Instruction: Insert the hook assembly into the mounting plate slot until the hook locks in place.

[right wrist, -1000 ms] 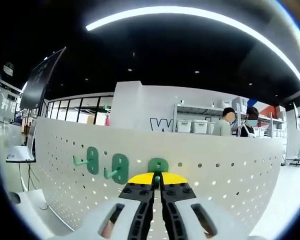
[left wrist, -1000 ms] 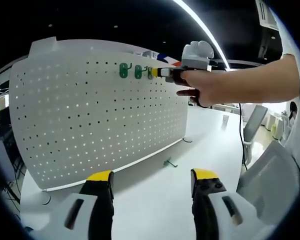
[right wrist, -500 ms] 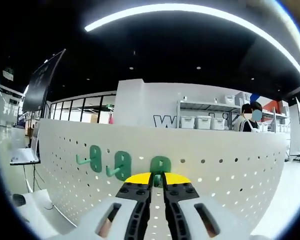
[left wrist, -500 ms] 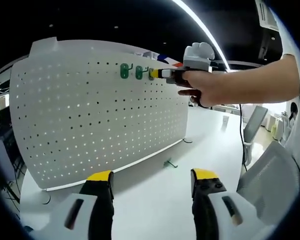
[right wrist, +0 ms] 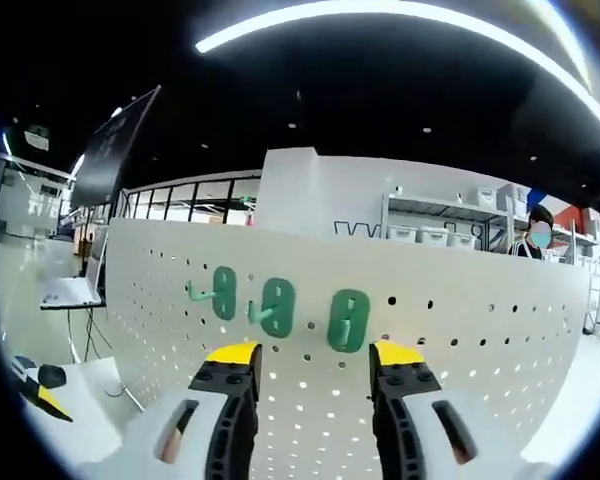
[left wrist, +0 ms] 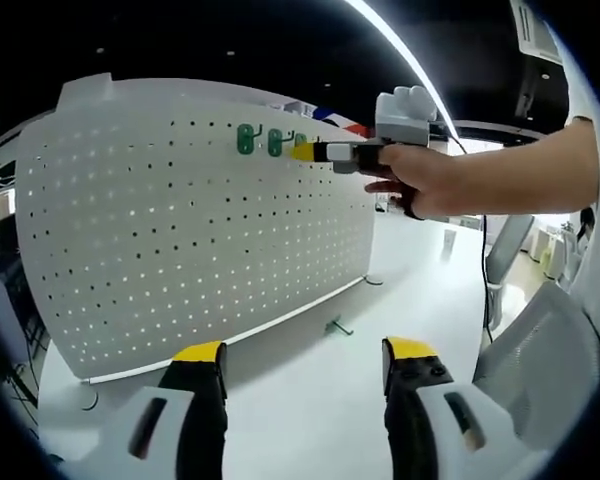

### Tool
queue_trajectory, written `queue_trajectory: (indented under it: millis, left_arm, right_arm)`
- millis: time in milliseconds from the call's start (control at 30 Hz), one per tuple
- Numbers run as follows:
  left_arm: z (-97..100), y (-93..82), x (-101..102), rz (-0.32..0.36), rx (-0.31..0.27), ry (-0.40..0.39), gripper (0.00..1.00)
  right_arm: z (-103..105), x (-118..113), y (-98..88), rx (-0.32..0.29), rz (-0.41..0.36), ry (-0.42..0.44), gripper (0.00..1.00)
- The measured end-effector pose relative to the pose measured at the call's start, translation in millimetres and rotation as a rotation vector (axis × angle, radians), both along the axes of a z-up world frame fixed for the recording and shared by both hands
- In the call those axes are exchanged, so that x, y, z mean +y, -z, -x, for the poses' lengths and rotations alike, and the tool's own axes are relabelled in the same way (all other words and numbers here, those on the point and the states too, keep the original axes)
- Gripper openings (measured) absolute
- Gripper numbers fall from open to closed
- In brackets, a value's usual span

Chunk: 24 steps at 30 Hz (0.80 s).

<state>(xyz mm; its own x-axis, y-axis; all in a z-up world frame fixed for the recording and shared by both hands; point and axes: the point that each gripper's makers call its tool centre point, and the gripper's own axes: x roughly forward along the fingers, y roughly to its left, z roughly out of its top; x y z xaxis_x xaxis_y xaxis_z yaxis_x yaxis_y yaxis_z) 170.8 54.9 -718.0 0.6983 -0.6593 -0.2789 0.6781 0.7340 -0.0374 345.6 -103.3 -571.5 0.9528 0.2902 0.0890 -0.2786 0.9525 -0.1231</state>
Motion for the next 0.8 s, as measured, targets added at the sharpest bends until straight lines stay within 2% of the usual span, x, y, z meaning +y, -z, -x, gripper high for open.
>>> queue_trajectory:
  millis: [367, 500, 567, 800]
  left_arm:
    - [-1.2, -0.9, -0.7, 0.000, -0.004, 0.000, 0.65]
    - [-0.9, -0.1, -0.3, 0.001, -0.003, -0.001, 0.65]
    - [-1.0, 0.3, -0.5, 0.002, -0.002, -0.002, 0.65]
    - [-1.7, -0.9, -3.8, 0.003, -0.006, 0.005, 0.65]
  right_arm:
    - [1.3, 3.8, -0.7, 0.002, -0.023, -0.038, 0.43]
    - [6.6, 4.3, -4.1, -0.016, -0.063, -0.087, 0.42]
    - [9.6, 7.7, -2.9, -0.002, -0.130, -0.138, 0.42]
    - [11.9, 8.4, -5.6, -0.016, -0.121, -0.163, 0.42]
